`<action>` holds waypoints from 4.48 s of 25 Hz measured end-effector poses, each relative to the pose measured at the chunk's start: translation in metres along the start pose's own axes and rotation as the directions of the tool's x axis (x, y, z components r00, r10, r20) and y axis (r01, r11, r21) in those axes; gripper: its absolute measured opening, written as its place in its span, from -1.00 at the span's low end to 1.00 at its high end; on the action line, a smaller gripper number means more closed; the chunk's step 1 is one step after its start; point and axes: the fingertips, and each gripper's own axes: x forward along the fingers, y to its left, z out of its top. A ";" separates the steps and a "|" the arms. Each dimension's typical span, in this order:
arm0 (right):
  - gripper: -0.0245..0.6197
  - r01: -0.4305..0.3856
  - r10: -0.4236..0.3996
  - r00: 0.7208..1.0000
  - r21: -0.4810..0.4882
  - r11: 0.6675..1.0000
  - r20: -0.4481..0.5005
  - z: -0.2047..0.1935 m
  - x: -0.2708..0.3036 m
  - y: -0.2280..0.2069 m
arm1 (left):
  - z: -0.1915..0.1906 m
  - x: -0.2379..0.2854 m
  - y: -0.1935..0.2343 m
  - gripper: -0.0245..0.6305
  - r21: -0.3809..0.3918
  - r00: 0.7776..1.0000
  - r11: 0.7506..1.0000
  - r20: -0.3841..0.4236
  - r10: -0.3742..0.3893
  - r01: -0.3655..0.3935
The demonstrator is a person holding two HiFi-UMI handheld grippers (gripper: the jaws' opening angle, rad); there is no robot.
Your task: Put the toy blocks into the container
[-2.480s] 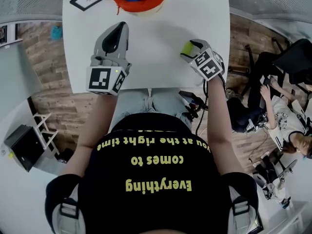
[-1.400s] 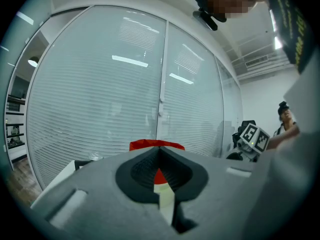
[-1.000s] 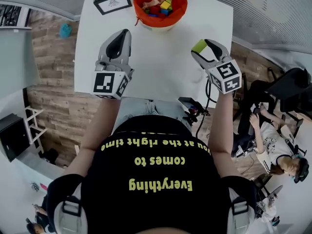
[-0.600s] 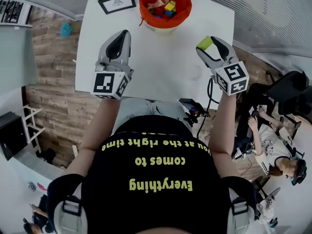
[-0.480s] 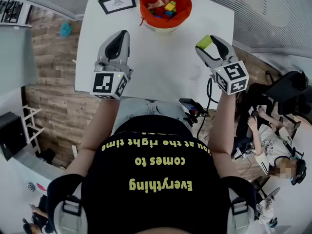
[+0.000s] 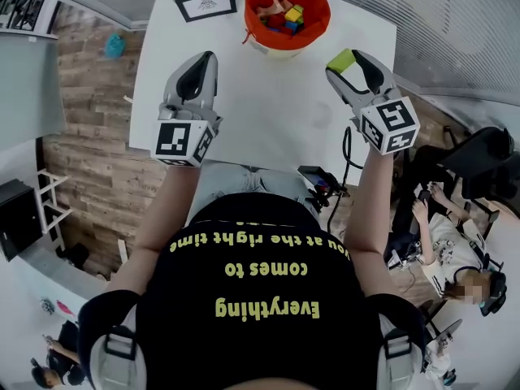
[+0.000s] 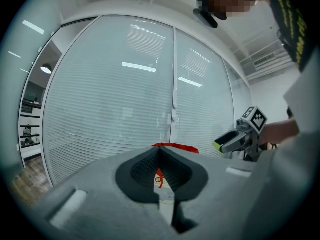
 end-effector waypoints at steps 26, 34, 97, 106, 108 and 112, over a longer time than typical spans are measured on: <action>0.00 -0.110 0.112 0.993 -0.055 0.992 0.036 0.046 0.086 0.018 | -0.006 -0.036 0.054 -0.93 -0.003 0.991 0.991 -0.014 0.131 -0.131; 0.00 -0.098 0.096 0.994 0.020 0.995 0.059 0.047 0.104 0.011 | -0.006 -0.045 0.065 -0.93 -0.004 0.987 0.987 -0.019 0.160 -0.160; -0.90 0.115 -0.131 0.925 0.066 0.991 0.356 0.097 -0.004 -0.017 | 0.010 -0.042 0.039 -0.93 0.017 0.995 0.995 0.026 0.096 -0.096; -0.90 0.190 -0.220 0.866 0.112 0.975 0.448 0.107 -0.058 -0.025 | 0.020 -0.051 0.032 -0.93 0.031 0.994 0.995 0.053 0.094 -0.096; -0.90 0.198 -0.235 0.856 0.126 0.972 0.461 0.105 -0.068 -0.026 | 0.023 -0.051 0.029 -0.93 0.033 0.994 0.995 0.061 0.092 -0.094; -0.90 0.215 -0.257 0.842 0.141 0.966 0.475 0.100 -0.082 -0.029 | 0.028 -0.052 0.025 -0.93 0.051 0.994 0.995 0.073 0.085 -0.088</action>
